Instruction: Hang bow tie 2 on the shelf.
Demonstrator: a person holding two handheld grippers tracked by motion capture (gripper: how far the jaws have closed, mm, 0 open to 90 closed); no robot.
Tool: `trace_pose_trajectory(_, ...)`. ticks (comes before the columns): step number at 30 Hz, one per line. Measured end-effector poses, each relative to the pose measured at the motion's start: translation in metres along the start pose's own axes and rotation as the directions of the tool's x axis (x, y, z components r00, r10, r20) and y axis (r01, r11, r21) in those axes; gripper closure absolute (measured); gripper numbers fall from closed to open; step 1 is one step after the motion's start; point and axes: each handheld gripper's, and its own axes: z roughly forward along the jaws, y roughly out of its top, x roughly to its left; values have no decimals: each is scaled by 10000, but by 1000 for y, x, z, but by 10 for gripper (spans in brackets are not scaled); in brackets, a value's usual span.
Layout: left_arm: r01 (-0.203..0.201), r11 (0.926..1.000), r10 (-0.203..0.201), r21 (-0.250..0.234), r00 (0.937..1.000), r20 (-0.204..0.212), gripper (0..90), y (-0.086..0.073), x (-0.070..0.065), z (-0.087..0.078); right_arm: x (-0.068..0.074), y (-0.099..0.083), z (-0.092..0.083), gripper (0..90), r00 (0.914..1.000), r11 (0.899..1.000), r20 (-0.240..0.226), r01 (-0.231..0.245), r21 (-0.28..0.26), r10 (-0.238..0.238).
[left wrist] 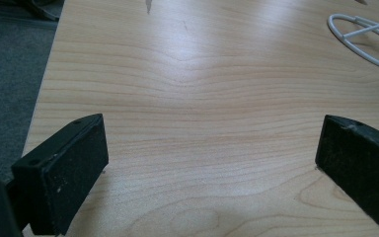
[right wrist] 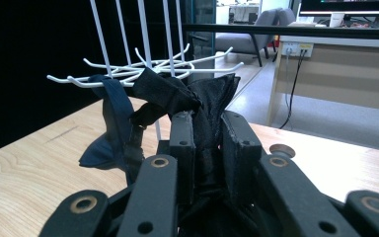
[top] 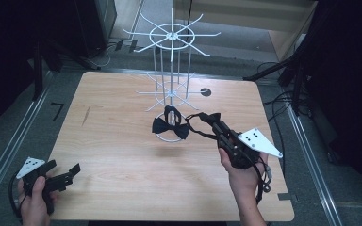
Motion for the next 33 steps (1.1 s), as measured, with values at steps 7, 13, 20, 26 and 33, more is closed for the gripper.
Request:
trace_pose_trajectory(7, 0, 10000, 0, -2, 10000, 15, 0, 0, 0, 0, 3, 5, 5, 776, 9999, 10000, -110, 1, -31, -1)
trace_pose_trajectory(13, 15, 10000, -15, 10, 10000, 22, 0, 0, 0, -1, 4, 8, 11, 776, 10000, 10000, -89, 39, -35, -39)
trace_pose_trajectory(20, 46, 10000, -46, -37, 10000, 26, 0, 0, 1, -1, 4, 12, 17, 776, 9999, 9999, -80, -85, -119, 84)
trace_pose_trajectory(26, 77, 10000, -77, -41, 10000, 34, 0, 0, 1, -1, 2, 17, 23, 776, 9999, 9998, -49, -105, -144, 104)
trace_pose_trajectory(33, 95, 9999, -95, -55, 9999, 36, 0, 0, 1, -1, -3, 17, 35, 776, 9996, 9996, 84, -286, 41, 286)
